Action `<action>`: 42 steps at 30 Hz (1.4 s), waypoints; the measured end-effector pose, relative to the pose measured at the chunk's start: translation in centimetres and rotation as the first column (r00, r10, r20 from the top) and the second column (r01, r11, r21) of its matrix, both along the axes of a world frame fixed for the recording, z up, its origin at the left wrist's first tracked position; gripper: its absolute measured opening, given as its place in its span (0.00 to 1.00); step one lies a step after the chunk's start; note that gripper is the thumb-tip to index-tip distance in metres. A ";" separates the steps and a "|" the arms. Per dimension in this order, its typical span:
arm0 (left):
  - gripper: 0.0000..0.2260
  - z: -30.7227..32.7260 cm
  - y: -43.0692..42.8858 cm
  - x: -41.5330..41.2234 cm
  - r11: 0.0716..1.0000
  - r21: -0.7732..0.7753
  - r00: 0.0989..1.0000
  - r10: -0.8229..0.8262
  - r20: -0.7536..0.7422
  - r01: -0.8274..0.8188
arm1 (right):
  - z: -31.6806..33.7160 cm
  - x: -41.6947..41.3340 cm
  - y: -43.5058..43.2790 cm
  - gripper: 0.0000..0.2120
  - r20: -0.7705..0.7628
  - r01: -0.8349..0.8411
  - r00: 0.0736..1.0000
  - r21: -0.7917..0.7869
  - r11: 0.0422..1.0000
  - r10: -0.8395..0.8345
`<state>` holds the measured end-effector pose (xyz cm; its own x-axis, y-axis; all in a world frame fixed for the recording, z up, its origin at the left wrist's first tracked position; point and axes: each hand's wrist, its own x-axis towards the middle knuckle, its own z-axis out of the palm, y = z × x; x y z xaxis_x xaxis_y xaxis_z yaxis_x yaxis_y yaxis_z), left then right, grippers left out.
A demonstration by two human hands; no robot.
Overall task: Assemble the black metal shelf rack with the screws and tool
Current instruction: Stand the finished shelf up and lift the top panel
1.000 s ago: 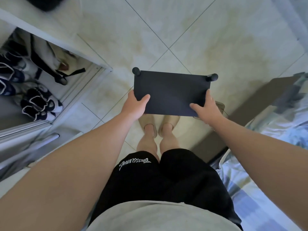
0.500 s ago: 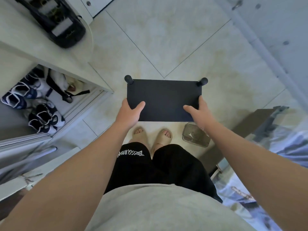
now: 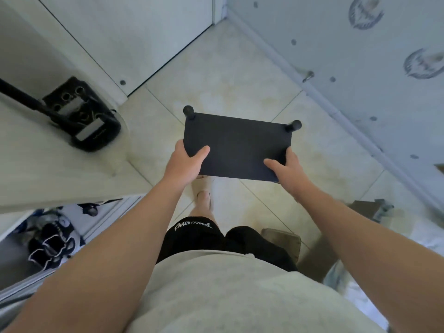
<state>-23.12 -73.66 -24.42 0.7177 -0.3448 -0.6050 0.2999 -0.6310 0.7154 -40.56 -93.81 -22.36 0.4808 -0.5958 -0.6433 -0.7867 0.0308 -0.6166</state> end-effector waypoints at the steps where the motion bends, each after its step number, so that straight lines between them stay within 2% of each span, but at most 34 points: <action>1: 0.27 0.3 -1.1 1.9 1.000 -0.002 1.000 -0.019 0.007 0.019 | 0.3 1.6 -0.8 0.31 0.001 0.021 1.000 -0.009 1.000 -0.021; 14: 0.25 1.7 -15.8 18.7 0.989 0.010 0.988 -0.145 0.051 0.144 | 3.0 17.1 -13.4 0.24 0.039 0.184 0.982 -0.036 0.982 -0.182; 27: 0.25 1.3 -36.6 33.1 0.983 0.061 0.984 -0.175 0.029 0.173 | 1.7 30.4 -33.5 0.26 0.040 0.249 0.967 0.078 0.965 -0.253; 31: 0.25 0.6 -42.3 37.9 0.973 0.085 0.975 -0.219 0.033 0.215 | 1.1 34.9 -38.6 0.23 0.026 0.310 0.949 0.118 0.944 -0.315; 36: 0.24 -1.8 -49.9 45.6 0.945 0.106 0.950 -0.312 -0.002 0.311 | -0.9 41.0 -43.7 0.21 0.011 0.438 0.896 0.133 0.889 -0.443; 38: 0.24 -3.1 -52.9 48.6 0.920 0.120 0.927 -0.374 -0.011 0.372 | -1.9 43.4 -45.4 0.24 -0.023 0.505 0.862 0.134 0.853 -0.507; 42: 0.23 -5.7 -58.2 53.8 0.864 0.127 0.872 -0.489 -0.013 0.486 | -4.4 46.9 -47.8 0.23 -0.044 0.638 0.767 0.153 0.755 -0.640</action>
<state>30.63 -131.84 -30.10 0.4892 -0.5778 -0.6533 -0.0818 -0.7761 0.6252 6.37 -141.63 -26.75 0.0311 -0.6636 -0.7474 -0.5439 0.6161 -0.5697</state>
